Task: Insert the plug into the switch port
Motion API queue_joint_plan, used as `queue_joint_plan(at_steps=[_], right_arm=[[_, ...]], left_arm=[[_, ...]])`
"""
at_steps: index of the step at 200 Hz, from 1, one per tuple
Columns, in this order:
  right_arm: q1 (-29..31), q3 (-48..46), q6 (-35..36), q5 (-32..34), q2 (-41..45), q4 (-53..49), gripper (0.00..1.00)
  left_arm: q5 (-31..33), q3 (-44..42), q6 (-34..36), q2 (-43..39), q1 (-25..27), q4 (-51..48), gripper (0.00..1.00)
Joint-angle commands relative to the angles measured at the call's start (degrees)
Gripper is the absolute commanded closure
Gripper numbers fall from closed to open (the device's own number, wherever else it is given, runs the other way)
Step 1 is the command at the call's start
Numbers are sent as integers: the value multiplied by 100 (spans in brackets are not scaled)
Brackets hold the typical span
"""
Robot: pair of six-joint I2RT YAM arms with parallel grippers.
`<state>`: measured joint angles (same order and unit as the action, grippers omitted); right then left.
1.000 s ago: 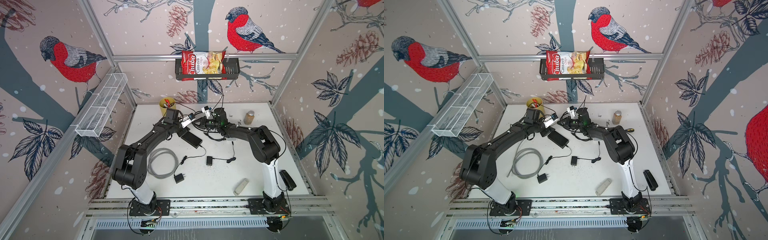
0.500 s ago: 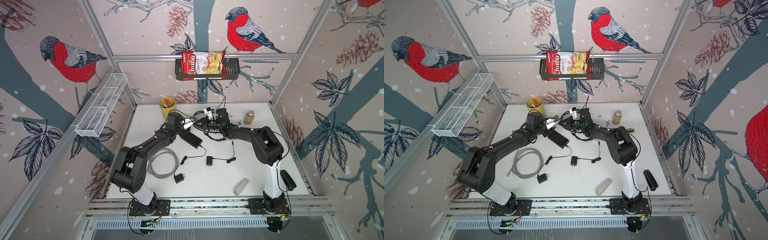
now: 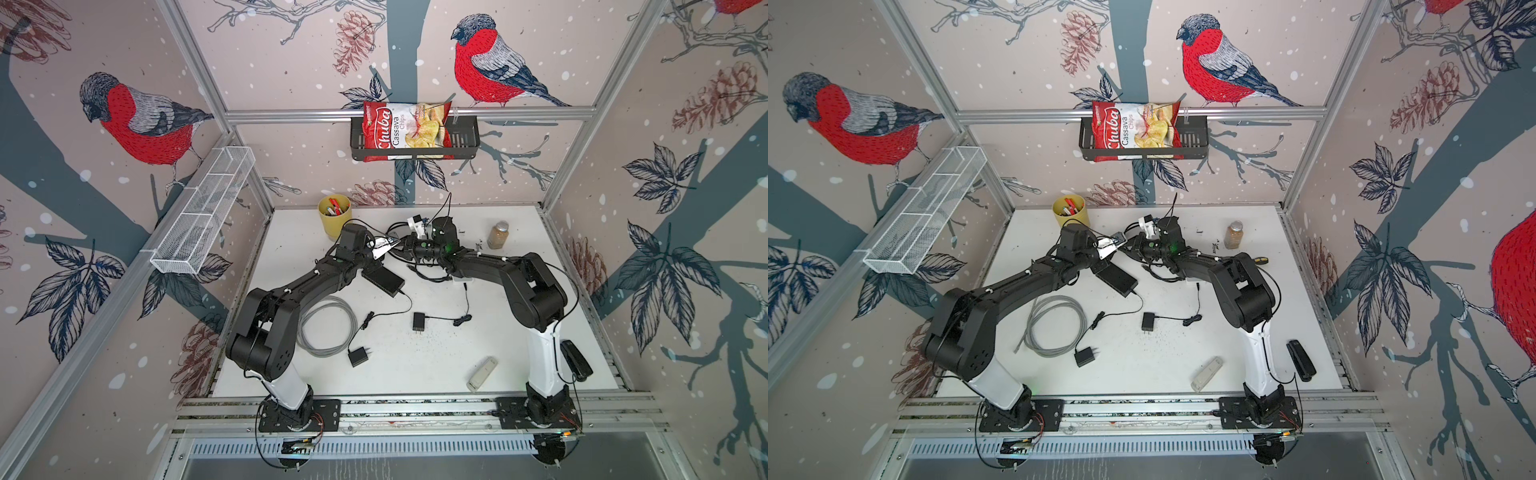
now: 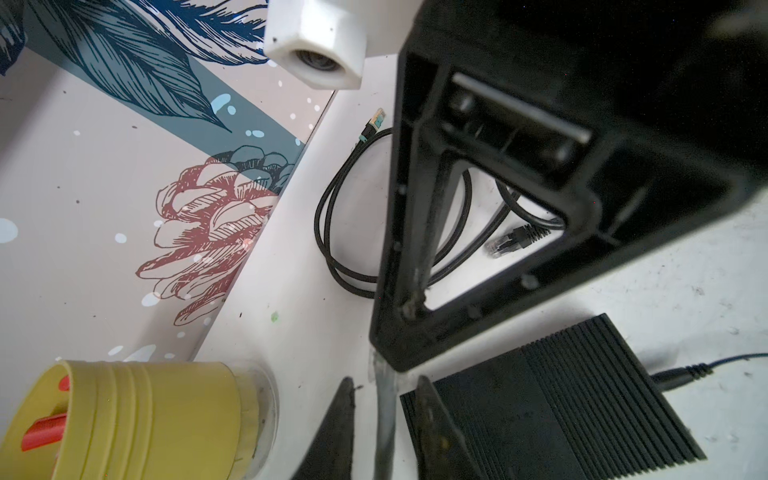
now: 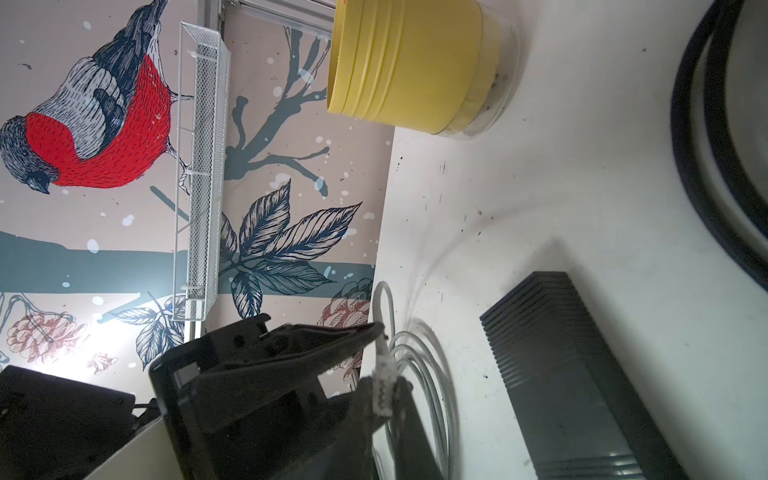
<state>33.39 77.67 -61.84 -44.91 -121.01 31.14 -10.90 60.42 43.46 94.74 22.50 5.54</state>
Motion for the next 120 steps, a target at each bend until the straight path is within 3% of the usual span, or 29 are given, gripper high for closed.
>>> queue_joint_plan(at_steps=[1, 86, 120], right_arm=[[29, 63, -73, -44, 16, 173, 90], [54, 151, -109, -88, -45, 132, 89], [-30, 72, 120, -87, 60, -7, 69]], left_arm=[[-18, 29, 90, 19, 2, 158, 79], [-107, 149, 109, 132, 11, 18, 98], [2, 248, -114, 130, 4, -324, 100]])
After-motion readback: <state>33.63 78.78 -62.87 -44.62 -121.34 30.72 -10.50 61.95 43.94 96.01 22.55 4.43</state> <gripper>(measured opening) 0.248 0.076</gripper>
